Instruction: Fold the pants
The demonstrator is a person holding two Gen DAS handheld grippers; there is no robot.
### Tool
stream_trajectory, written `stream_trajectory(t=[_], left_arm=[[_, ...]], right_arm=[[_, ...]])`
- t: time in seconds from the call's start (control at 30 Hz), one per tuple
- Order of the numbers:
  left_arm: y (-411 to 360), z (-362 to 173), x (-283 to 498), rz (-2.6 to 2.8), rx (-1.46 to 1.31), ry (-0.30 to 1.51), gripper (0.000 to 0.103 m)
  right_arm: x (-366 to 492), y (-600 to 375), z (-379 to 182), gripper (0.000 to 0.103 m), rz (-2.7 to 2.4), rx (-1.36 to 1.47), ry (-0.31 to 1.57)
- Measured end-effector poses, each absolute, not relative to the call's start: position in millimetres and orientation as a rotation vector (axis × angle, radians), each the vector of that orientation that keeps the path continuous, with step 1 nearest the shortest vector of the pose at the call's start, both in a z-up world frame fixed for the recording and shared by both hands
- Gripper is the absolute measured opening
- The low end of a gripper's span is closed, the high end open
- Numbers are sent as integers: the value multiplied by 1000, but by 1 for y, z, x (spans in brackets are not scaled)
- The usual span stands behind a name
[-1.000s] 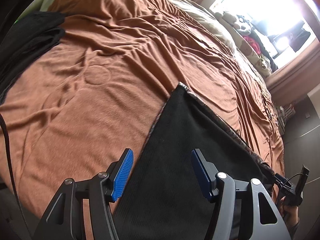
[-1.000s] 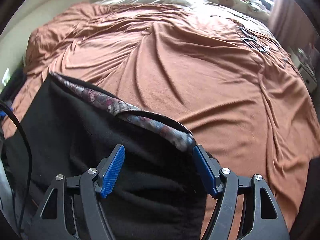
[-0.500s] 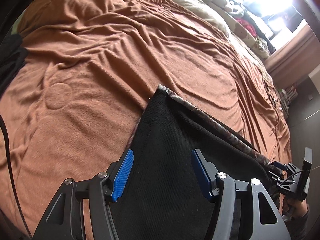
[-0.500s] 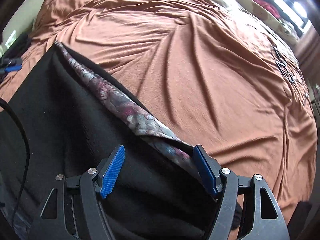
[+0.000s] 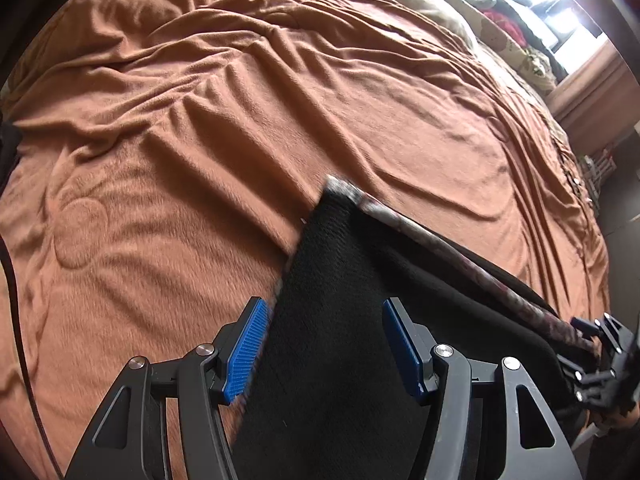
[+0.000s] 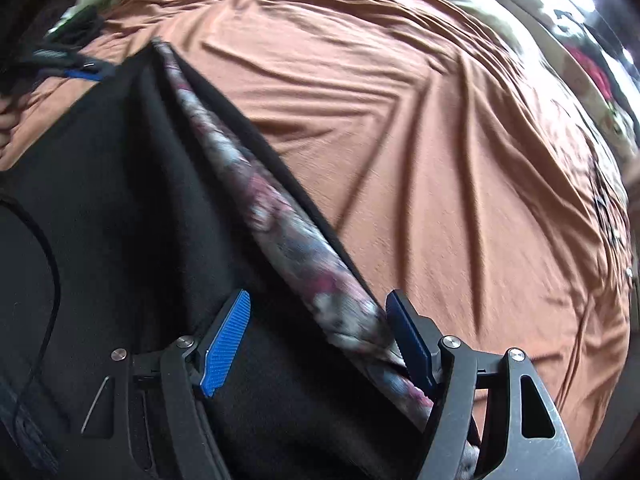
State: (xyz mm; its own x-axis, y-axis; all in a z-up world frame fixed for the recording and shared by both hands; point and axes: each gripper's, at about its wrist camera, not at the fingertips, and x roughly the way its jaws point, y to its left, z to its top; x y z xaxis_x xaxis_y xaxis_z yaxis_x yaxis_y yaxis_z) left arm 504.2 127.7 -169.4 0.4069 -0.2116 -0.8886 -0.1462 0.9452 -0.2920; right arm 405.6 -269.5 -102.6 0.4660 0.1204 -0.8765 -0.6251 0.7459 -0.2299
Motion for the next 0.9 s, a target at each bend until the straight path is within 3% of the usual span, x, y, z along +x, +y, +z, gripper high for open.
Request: stream_trajectory(t=[0.07, 0.33, 0.43, 0.67, 0.9], left_arm=[[129, -172, 510, -51, -356, 1155, 62], [122, -177, 529, -72, -309, 1154, 62], [117, -180, 537, -74, -276, 1158, 62], [119, -184, 548, -35, -254, 1146, 45], [117, -183, 559, 0, -234, 1143, 42]], right_arm=[[404, -265, -103, 69, 527, -589, 976], [409, -260, -112, 19, 535, -657, 970], [415, -262, -112, 7, 511, -635, 972], [430, -260, -108, 4, 445, -592, 969], [447, -263, -112, 5, 396, -517, 987]])
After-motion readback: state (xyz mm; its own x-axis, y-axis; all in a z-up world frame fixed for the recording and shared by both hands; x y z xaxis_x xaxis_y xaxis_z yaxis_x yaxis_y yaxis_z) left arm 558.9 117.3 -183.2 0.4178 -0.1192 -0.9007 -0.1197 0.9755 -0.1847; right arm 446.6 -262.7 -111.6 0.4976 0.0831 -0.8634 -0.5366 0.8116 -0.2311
